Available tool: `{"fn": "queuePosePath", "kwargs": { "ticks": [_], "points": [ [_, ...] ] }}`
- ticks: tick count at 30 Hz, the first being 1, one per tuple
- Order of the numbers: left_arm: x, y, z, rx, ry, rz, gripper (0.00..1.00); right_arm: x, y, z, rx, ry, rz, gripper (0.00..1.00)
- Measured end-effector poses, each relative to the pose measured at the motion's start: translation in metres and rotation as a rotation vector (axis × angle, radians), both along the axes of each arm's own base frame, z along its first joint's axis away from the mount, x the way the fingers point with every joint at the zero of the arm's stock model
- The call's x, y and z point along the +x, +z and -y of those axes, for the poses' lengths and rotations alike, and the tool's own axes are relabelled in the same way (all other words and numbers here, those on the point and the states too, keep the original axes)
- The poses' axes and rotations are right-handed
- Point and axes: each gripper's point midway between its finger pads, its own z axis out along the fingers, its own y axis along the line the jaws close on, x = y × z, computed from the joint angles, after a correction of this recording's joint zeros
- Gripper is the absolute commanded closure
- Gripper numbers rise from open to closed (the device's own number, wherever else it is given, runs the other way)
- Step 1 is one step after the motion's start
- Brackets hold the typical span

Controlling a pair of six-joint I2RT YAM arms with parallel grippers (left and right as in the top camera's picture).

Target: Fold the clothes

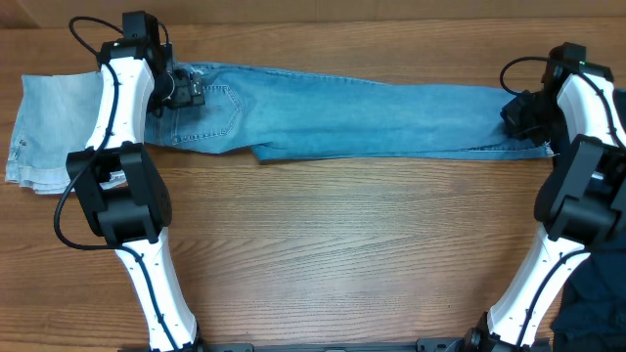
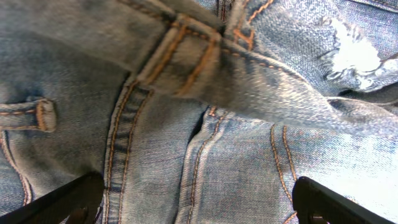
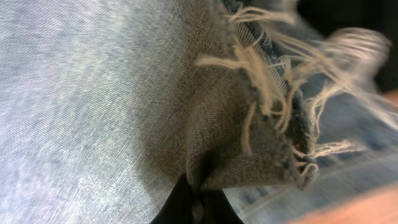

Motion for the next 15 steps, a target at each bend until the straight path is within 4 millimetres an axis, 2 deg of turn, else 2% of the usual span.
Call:
{"fn": "queuePosePath", "kwargs": {
  "ticks": [1,3,4,8,9,10,11,12,13,15],
  "points": [
    [0.0,0.0,0.0,0.0,0.0,0.0,0.0,-0.002,0.009,0.001,-0.012,-0.001,0.002,0.96],
    [0.0,0.0,0.0,0.0,0.0,0.0,0.0,-0.004,0.039,0.003,-0.042,-0.002,0.038,0.96],
    [0.0,0.0,0.0,0.0,0.0,0.0,0.0,-0.006,0.045,0.004,-0.051,-0.003,0.041,0.96],
    [0.0,0.0,0.0,0.005,-0.018,-0.001,0.0,-0.016,0.046,0.01,-0.091,-0.007,0.001,0.94],
    [0.0,0.0,0.0,0.005,-0.018,0.001,0.0,-0.016,0.046,0.011,-0.099,-0.009,0.0,0.87],
    [0.0,0.0,0.0,0.005,-0.018,0.001,0.0,-0.015,0.046,0.012,-0.103,-0.009,0.002,0.85],
    [0.0,0.0,0.0,0.005,-0.018,0.001,0.0,-0.015,0.046,0.013,-0.108,-0.009,0.001,0.76],
    [0.0,0.0,0.0,0.005,-0.018,0.001,0.0,-0.014,0.047,0.014,-0.116,-0.012,0.008,0.56],
    [0.0,0.0,0.0,0.005,-0.018,0.001,0.0,-0.013,0.047,0.016,-0.128,-0.01,0.011,0.46],
    [0.001,0.0,0.0,0.006,-0.018,0.005,0.0,-0.013,0.047,0.019,-0.142,-0.011,0.008,0.43]
  ]
}}
